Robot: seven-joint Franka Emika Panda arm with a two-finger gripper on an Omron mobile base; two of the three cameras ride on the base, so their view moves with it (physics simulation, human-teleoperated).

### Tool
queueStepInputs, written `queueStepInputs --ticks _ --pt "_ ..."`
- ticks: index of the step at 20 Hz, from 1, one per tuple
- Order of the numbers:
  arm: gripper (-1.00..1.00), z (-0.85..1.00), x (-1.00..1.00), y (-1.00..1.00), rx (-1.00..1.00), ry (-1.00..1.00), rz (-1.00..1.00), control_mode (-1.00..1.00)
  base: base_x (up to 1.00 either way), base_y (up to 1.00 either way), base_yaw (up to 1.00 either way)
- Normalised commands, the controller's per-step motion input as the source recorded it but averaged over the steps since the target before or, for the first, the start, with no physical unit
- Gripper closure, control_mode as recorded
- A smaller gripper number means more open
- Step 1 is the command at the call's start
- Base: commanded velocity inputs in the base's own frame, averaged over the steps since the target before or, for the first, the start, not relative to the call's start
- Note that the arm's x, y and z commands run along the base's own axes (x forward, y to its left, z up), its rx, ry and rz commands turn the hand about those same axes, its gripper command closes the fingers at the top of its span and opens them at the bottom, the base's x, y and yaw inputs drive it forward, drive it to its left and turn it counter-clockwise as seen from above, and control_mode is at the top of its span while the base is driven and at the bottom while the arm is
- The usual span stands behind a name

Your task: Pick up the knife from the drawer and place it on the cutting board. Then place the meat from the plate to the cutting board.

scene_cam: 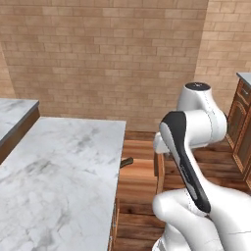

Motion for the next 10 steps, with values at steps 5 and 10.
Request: queueStepInputs --ticks 5,10 --pt "-1.0 -0.45 0.02 -0.15 0.0 0.0 0.0 -1.0 0.0 0.0 0.0" --pt "-1.0 -0.37 0.14 -0.21 0.0 0.01 0.0 -1.0 0.0 0.0 0.0"
